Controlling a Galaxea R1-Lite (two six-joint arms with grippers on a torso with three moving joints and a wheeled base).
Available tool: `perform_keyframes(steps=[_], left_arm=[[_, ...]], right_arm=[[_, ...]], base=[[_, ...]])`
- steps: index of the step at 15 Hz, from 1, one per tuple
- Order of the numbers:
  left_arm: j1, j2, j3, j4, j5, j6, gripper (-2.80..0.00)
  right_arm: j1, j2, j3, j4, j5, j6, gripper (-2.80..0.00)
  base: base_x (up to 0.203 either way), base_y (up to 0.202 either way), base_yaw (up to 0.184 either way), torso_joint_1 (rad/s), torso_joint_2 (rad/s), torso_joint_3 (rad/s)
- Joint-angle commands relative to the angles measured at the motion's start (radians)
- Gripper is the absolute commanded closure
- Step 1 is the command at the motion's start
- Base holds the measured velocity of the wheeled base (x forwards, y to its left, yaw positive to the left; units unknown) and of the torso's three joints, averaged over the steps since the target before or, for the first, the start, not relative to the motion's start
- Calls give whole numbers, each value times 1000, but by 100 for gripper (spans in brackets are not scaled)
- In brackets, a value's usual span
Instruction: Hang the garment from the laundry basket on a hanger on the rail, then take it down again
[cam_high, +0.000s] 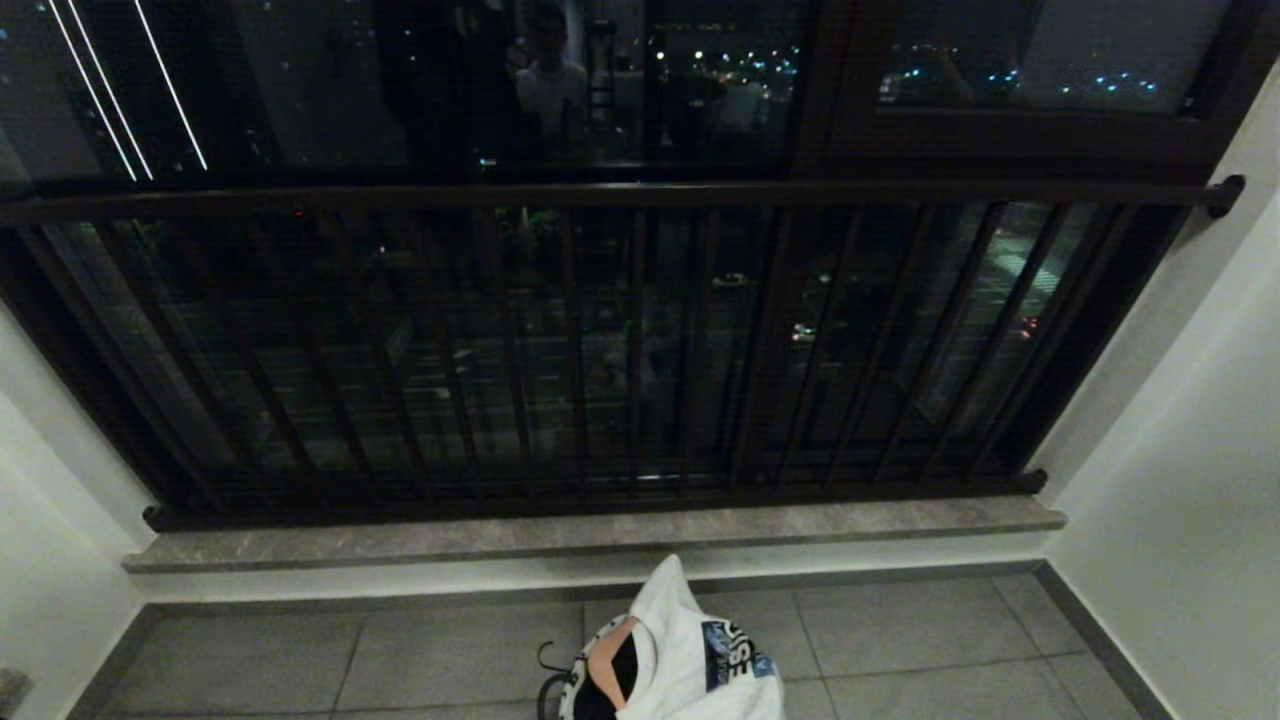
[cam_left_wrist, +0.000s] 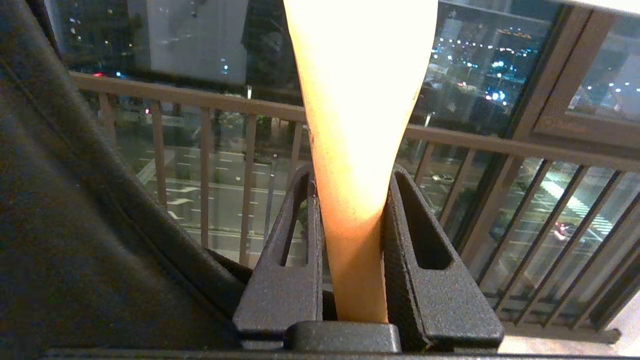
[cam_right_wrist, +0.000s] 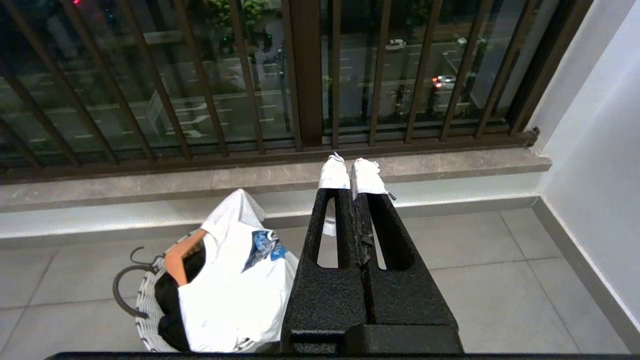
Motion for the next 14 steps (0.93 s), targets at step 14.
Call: perform_keyframes(steps=[14], left_arm=[[0, 9, -30, 1, -2, 1, 0]], right_arm=[[0, 1, 0, 0, 0, 0, 0]], base=[[0, 0, 0, 165, -330, -167]])
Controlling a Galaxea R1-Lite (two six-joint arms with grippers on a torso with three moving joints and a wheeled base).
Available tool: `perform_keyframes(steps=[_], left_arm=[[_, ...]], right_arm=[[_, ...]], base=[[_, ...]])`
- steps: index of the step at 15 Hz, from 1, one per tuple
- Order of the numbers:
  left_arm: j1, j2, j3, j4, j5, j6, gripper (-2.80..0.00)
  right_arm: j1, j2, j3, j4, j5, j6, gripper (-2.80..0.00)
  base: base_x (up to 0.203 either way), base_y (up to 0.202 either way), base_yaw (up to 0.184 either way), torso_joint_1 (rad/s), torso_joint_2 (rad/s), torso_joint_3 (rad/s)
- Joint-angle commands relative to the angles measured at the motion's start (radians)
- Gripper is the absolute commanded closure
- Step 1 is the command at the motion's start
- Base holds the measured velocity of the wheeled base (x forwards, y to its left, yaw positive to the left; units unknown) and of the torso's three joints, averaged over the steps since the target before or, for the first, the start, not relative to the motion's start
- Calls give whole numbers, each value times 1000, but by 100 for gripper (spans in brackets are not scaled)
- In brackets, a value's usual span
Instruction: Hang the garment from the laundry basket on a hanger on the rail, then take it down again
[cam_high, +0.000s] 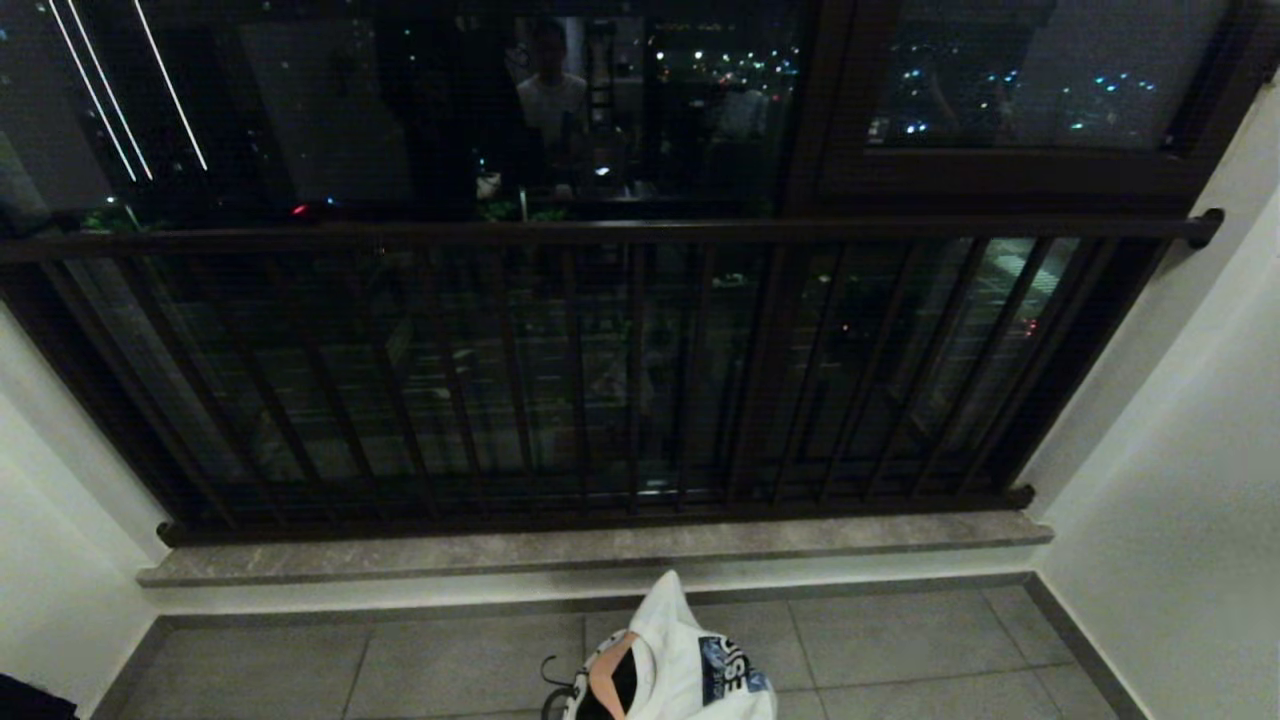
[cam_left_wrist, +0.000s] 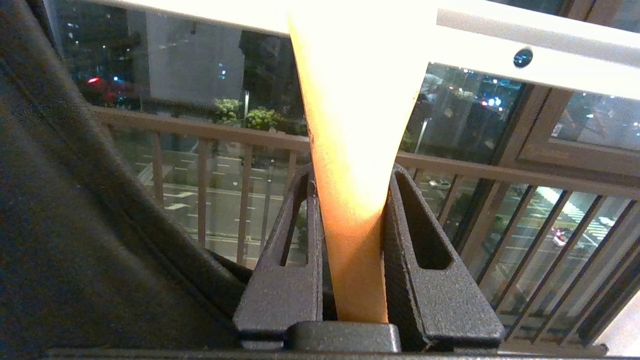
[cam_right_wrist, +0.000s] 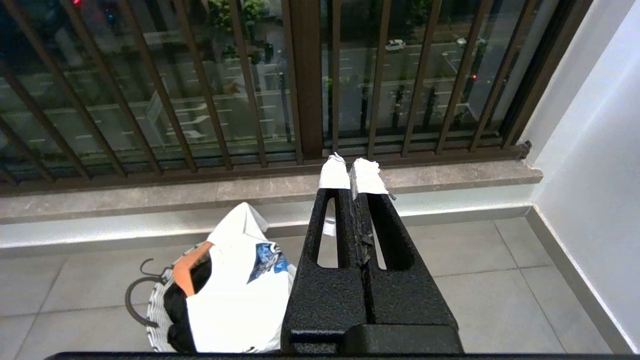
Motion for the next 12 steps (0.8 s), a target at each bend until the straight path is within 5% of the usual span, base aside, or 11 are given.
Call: perform_keyframes(steps=[1, 12], left_arm=[[0, -1, 0, 1, 1, -1, 0], [0, 3, -18, 1, 1, 2, 0]], right_arm=[[0, 1, 0, -1, 0, 0, 0], [0, 1, 0, -1, 0, 0, 0]], base=[[0, 0, 0, 163, -322, -159], [0, 0, 0, 103, -201, -99]])
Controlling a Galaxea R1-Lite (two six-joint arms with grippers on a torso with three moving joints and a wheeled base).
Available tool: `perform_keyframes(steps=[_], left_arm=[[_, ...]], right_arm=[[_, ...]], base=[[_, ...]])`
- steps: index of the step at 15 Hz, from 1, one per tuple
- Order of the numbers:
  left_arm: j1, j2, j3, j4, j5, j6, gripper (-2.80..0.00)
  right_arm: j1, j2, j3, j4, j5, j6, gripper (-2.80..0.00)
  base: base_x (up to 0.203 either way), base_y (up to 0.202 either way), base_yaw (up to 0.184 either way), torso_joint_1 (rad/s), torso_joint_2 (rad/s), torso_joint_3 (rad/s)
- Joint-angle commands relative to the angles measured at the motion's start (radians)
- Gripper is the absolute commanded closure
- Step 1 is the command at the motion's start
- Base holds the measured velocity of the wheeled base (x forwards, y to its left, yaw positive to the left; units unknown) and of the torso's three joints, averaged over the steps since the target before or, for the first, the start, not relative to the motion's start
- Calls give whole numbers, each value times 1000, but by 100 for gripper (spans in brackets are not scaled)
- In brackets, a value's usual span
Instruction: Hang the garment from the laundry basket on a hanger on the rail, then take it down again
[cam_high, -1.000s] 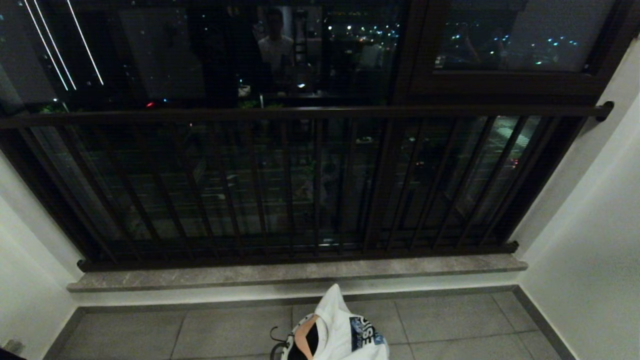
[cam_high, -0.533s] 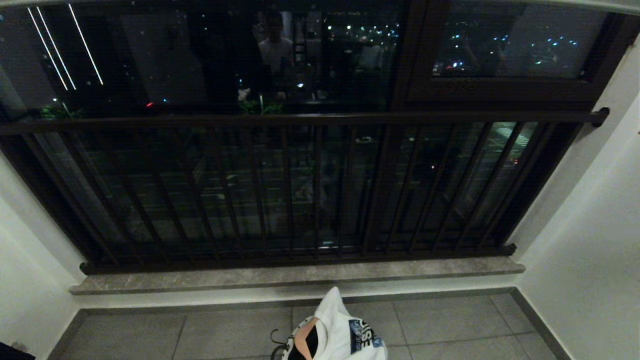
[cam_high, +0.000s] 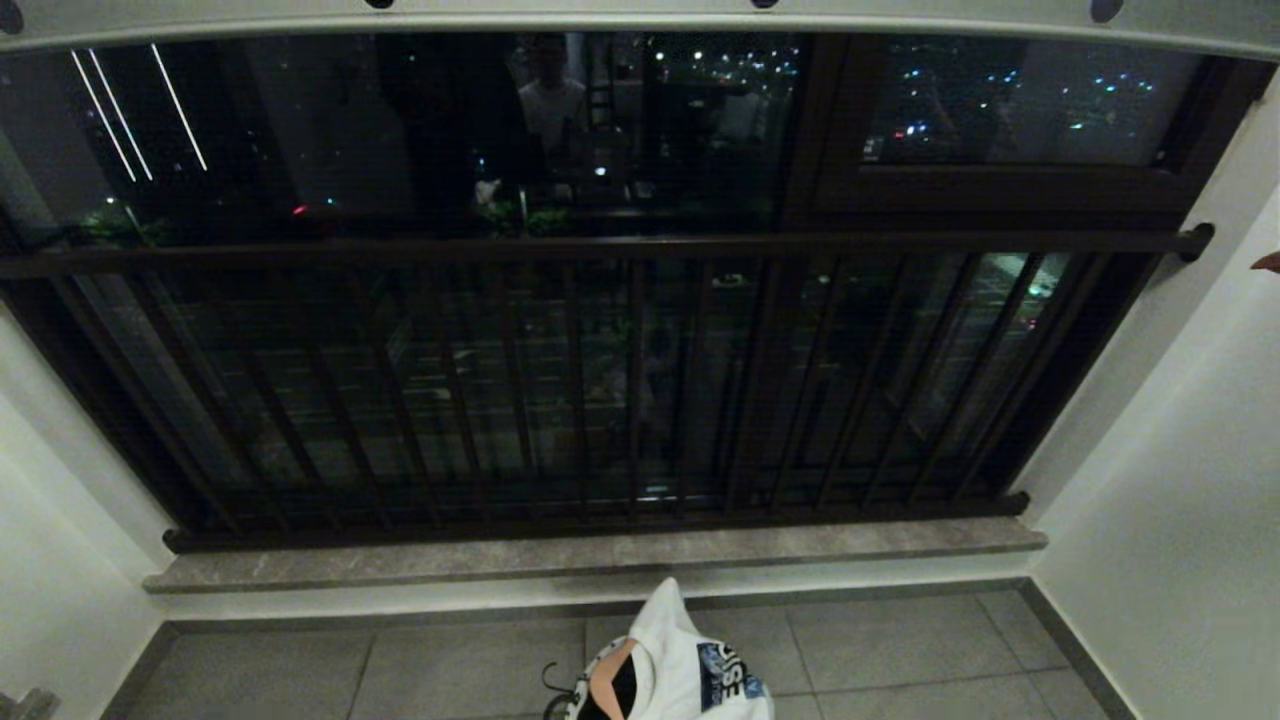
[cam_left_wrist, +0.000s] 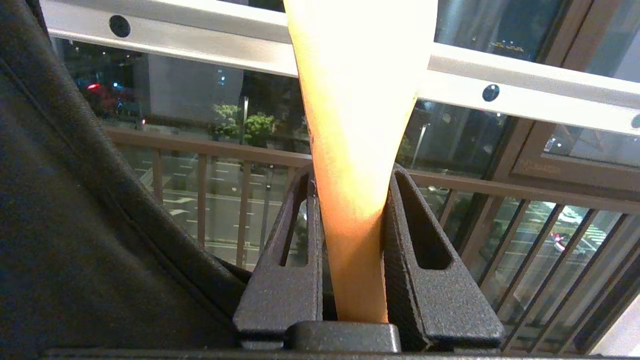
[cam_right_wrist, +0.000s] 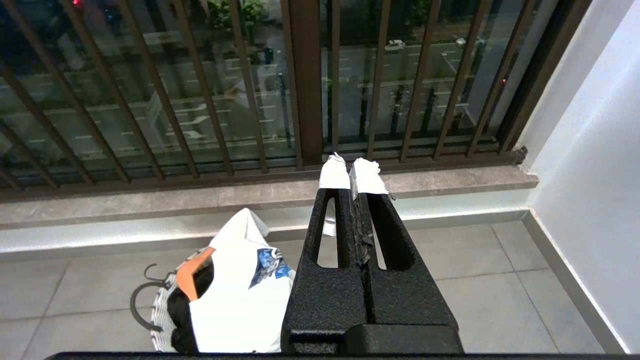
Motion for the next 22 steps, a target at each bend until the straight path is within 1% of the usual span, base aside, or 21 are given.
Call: perform_keyframes(steps=[1, 22], left_arm=[[0, 1, -1, 1, 1, -1, 0], [0, 17, -20, 1, 1, -1, 0]], right_arm=[[0, 1, 0, -1, 0, 0, 0], [0, 1, 0, -1, 0, 0, 0]], base=[[0, 0, 0, 79, -170, -85], [0, 0, 0, 63, -123, -62]])
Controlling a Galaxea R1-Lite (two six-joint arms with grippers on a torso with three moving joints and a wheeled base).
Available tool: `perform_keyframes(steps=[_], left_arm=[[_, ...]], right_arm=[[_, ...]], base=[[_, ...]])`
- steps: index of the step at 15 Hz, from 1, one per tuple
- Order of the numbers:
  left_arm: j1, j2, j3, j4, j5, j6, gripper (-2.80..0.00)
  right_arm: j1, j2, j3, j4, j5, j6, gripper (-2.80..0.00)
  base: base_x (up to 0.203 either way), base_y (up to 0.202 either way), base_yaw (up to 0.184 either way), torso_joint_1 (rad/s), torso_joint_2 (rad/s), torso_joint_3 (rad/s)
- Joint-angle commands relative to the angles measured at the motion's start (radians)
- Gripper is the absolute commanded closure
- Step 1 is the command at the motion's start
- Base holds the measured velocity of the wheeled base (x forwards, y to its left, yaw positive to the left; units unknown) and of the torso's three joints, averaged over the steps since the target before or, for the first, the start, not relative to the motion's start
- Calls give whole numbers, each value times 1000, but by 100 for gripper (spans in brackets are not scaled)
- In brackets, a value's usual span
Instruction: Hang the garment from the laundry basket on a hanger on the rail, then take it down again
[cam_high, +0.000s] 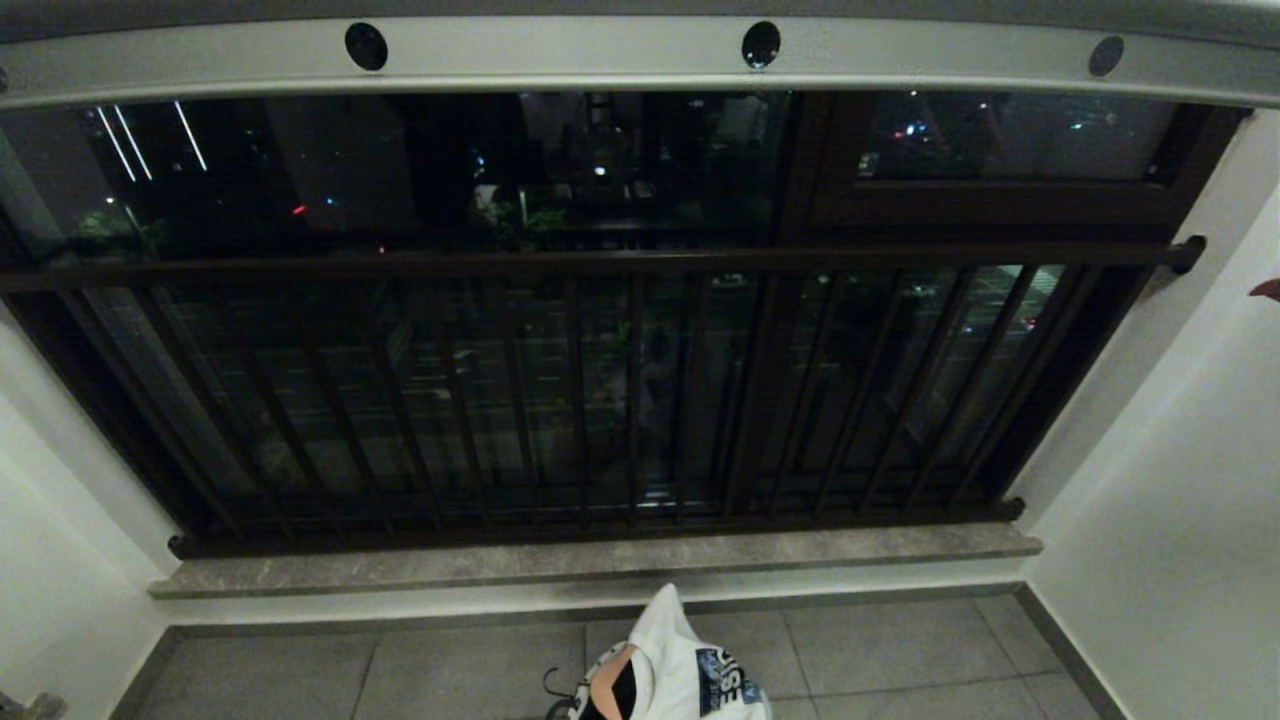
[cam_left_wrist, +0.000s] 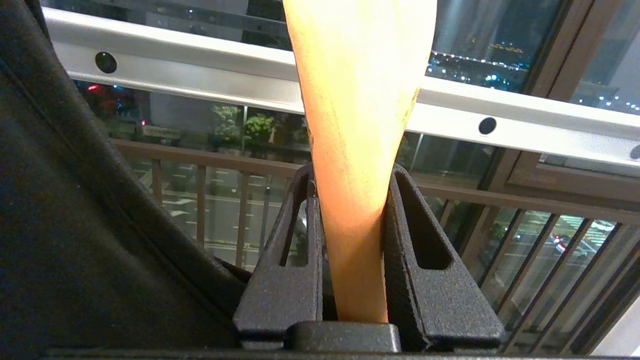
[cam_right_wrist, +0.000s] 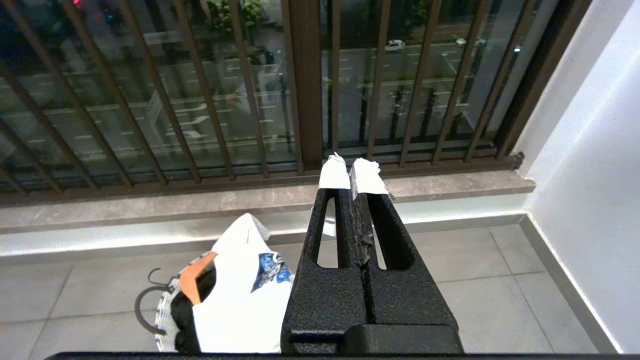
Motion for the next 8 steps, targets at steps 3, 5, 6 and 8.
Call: perform_keyframes(steps=[3, 5, 6, 8], left_arm=[[0, 6, 0, 1, 1, -1, 0], [0, 6, 1, 1, 1, -3, 0], [0, 8, 1, 1, -1, -3, 0], [0, 9, 0, 1, -1, -1, 0]], right_arm=[[0, 1, 0, -1, 0, 2, 0], [0, 1, 0, -1, 0, 2, 0], [0, 1, 0, -1, 0, 2, 0], [0, 1, 0, -1, 0, 2, 0]], base=[[0, 0, 0, 19, -29, -13], [0, 0, 0, 0, 0, 0], [0, 0, 0, 0, 0, 0], [0, 0, 0, 0, 0, 0]])
